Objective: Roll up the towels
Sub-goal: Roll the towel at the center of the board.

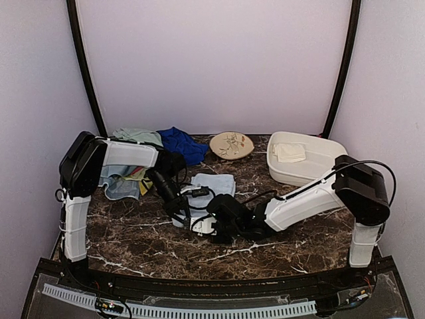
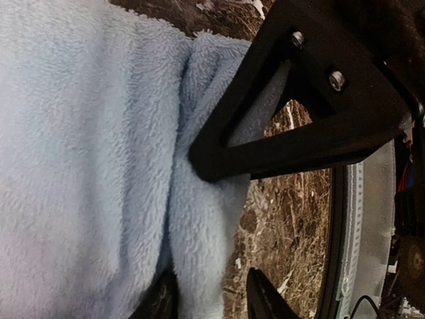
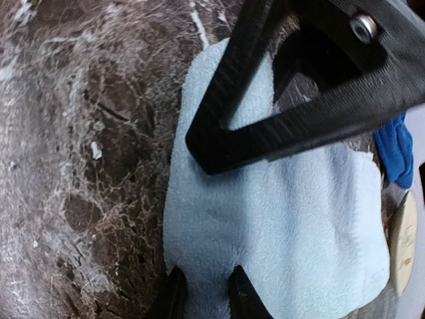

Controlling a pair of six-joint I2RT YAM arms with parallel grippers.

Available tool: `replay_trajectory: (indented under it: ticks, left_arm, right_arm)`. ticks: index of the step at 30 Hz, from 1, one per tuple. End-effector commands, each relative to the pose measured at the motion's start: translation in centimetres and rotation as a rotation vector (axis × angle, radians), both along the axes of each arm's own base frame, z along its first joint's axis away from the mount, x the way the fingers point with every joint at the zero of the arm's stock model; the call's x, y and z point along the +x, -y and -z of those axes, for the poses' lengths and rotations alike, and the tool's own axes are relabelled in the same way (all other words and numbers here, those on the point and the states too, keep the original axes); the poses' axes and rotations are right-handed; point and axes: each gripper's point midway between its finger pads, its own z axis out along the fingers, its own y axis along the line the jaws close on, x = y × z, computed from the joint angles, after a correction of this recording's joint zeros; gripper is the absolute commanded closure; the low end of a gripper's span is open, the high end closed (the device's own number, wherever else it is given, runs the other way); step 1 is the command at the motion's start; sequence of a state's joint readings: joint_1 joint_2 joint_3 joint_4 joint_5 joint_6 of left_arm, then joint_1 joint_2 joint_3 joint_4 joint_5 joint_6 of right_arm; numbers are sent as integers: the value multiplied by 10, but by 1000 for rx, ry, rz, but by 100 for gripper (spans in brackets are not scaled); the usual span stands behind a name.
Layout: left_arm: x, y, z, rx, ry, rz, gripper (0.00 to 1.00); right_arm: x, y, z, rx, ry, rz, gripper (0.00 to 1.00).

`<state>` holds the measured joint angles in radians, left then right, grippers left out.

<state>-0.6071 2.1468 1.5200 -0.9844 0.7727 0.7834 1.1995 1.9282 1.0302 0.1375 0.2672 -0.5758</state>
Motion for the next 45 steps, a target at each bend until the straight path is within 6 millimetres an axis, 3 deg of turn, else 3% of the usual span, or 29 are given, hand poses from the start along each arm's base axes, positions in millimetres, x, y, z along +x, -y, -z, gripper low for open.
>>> replay_trajectory:
  ticks: [1, 5, 7, 14, 17, 20, 23, 31, 38, 45]
  left_arm:
    - [34, -12, -19, -51, 160, -78, 62]
    - [58, -27, -39, -94, 329, -149, 60]
    - [58, -37, -43, -98, 405, -155, 60]
    - [32, -46, -57, -152, 534, -54, 60]
    - [20, -40, -51, -146, 612, 23, 55]
    - [6, -25, -43, -133, 685, 132, 38]
    - [4, -10, -36, -118, 769, 227, 37]
    - [32, 8, -18, -61, 957, 313, 44]
    - [53, 11, -2, -25, 1095, 305, 50]
    - [50, 6, 10, -12, 1107, 354, 51]
  right_arm:
    - [-4, 11, 13, 23, -235, 86, 85]
    - [0, 12, -1, 134, -437, 133, 94]
    - [6, 15, -7, 170, -524, 159, 96]
    - [14, 15, -8, 235, -843, 217, 99]
    - [13, 14, -2, 252, -1015, 245, 100]
    - [17, 16, 7, 264, -1158, 300, 100]
    - [21, 18, 11, 293, -1263, 342, 100]
    - [33, 21, 1, 367, -1400, 374, 97]
    - [34, 21, 5, 347, -1439, 388, 95]
    - [39, 20, 1, 365, -1439, 396, 88]
